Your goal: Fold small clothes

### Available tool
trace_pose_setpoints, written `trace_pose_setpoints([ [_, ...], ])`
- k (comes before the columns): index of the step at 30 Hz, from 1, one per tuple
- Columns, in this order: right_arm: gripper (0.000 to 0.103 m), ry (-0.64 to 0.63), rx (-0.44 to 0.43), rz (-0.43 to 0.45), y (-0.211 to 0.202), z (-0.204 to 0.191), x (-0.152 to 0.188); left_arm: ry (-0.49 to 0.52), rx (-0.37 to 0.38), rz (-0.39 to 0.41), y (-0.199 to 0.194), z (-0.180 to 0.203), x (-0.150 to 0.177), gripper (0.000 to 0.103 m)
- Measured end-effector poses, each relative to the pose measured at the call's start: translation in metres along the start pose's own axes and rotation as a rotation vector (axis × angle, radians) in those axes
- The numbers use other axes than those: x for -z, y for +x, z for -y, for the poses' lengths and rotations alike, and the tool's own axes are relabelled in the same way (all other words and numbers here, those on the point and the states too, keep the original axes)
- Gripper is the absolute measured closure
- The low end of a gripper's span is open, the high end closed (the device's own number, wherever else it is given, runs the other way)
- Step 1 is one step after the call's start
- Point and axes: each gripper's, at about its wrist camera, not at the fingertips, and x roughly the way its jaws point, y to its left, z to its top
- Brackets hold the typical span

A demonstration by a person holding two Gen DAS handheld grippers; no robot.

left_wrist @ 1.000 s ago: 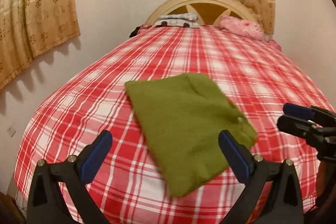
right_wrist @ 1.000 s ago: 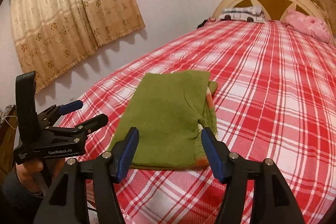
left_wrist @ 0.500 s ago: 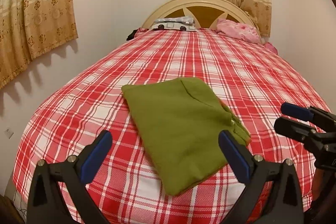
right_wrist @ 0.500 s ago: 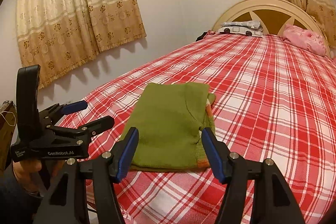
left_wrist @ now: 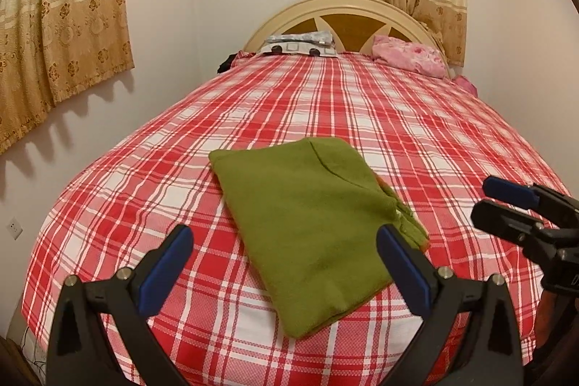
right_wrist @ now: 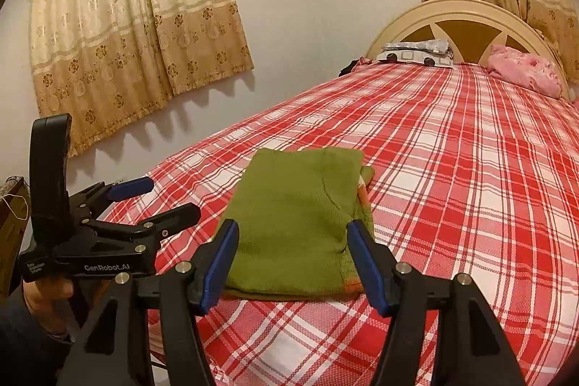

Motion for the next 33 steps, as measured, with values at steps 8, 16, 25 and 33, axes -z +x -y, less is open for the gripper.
trace_pose_setpoints([
  [8, 0.040, 0.003, -0.002, 0.004, -0.0011, 0.0017, 0.0002, -0.007, 0.003, -0.002, 0.0004, -0.0023, -0.0012, 0.000],
  [16, 0.040, -0.001, -0.011, 0.005, -0.0023, -0.0012, 0.0032, -0.003, 0.002, 0.003, 0.0004, -0.0032, -0.0017, 0.000],
  [25, 0.039, -0.001, -0.011, 0.006, -0.0024, -0.0024, 0.0041, 0.019, 0.008, -0.009, -0.0007, -0.0004, -0.0038, 0.000],
  [33, 0.039, 0.003, -0.007, 0.017, -0.0048, -0.0021, 0.0055, 0.013, 0.018, -0.014, -0.0020, -0.0014, -0.0051, 0.000],
])
